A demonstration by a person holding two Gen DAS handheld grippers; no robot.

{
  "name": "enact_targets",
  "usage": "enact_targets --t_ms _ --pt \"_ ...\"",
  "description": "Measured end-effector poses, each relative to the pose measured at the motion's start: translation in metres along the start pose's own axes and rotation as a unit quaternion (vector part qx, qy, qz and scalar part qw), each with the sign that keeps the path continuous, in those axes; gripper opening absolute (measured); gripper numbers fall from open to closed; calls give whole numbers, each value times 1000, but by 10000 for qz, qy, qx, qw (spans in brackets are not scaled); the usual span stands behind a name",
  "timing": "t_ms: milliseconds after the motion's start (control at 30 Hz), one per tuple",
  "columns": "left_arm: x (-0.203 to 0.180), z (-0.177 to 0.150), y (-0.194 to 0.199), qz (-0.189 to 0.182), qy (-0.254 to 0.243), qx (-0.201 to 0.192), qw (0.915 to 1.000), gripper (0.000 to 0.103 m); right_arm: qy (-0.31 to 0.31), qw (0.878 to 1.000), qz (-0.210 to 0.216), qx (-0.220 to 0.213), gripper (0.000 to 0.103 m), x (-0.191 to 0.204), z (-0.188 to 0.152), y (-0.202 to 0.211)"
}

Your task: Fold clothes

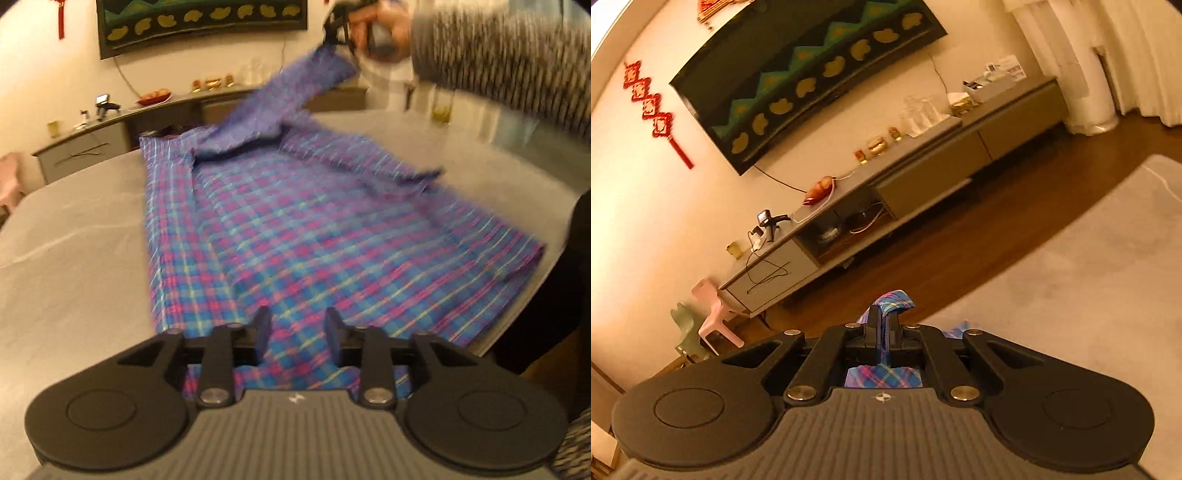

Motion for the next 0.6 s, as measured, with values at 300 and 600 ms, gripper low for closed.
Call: enact_targets --t_ms 300,600 --pt "99 48 22 -353 2289 -849 9691 51 1209 9729 1913 469 0 153 -78 49" --pt "137 8 11 -374 3269 -657 9420 51 3407 8947 1856 2212 0 184 -317 73"
Point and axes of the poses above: each gripper's, at about its wrist camera, not at the fingertips, and y roughly against the way its jaws point, x to its left, z to its top, the point moved 9 cm from there along -y, roughly the way its jaws point, and after that the axes turned 6 degrees about y, right-handed, at the moved point
